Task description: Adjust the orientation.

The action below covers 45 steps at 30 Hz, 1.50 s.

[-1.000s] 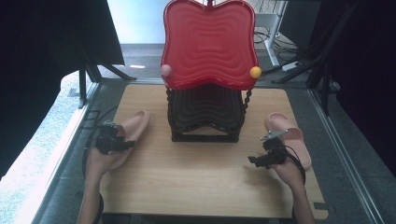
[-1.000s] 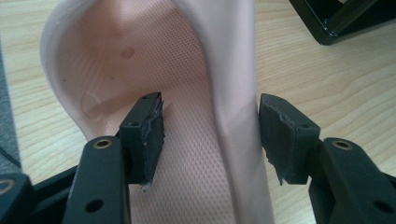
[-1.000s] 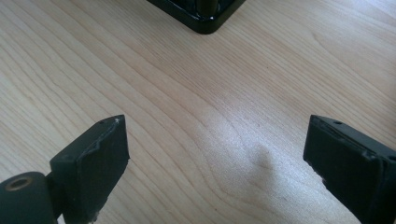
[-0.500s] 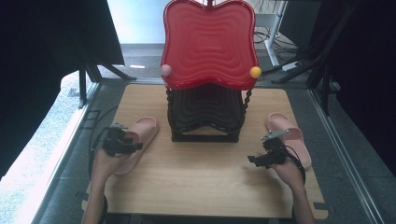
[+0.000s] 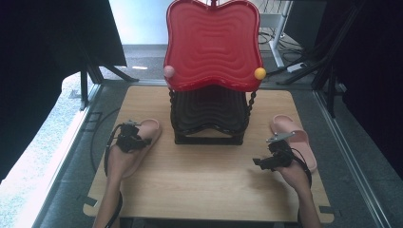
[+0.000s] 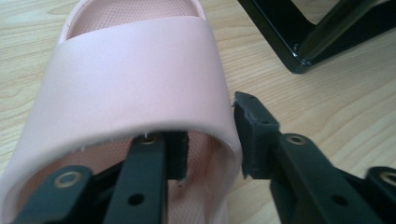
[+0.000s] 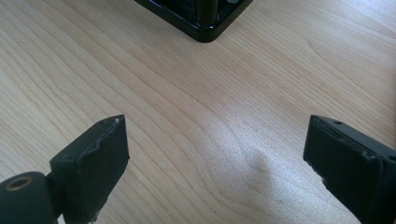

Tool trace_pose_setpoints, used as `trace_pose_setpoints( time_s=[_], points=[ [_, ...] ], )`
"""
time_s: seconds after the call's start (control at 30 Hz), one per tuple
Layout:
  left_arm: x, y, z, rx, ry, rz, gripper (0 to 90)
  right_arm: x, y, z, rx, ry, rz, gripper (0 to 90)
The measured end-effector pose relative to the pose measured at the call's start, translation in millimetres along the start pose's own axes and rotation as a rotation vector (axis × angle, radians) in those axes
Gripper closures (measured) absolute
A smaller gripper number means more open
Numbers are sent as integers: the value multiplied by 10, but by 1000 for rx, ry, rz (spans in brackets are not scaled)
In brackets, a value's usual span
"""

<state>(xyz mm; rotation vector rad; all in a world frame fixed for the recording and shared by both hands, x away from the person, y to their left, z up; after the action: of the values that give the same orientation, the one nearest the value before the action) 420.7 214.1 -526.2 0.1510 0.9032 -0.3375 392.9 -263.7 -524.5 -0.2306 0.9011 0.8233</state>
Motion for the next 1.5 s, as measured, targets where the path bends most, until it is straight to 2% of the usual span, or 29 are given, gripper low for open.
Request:
trace_pose_setpoints(
  time_s=[0.1,0.13,0.2,0.6,0.67,0.87,1.23,1.5],
  points=[
    [0,-16,10,3,-6,-15,778,4,0,-1,-1,1,-3,71],
    [-6,-18,14,9,-8,-2,806,6,0,-1,-1,1,-3,71],
    [-23,-18,18,14,-12,9,811,7,-1,-3,-3,3,-4,73],
    [-295,17,56,59,-88,-30,809,-3,-6,0,0,-1,-5,75],
    [-355,12,56,75,-103,-45,809,-8,-11,-2,0,-1,-7,75],
    [-507,-9,33,164,-127,-58,807,-13,-14,-2,2,-2,-9,75],
    [-836,-158,-31,252,-146,-109,804,-13,-15,0,0,-3,-10,75],
    [-967,-304,-74,295,-146,-143,804,-39,-23,14,1,-26,-10,67]
  ],
)
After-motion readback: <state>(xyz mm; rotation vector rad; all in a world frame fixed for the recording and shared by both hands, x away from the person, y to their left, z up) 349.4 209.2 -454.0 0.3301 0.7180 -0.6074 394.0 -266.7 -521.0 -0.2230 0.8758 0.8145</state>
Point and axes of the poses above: each handheld gripper's, and its own axes: x roughly forward along the jaws, z roughly out of its top, y roughly to its left, the point moved 6 cm from there along x, roughly forward along the jaws, and after that the axes turned 10 degrees about z, right-handed, at the moved point
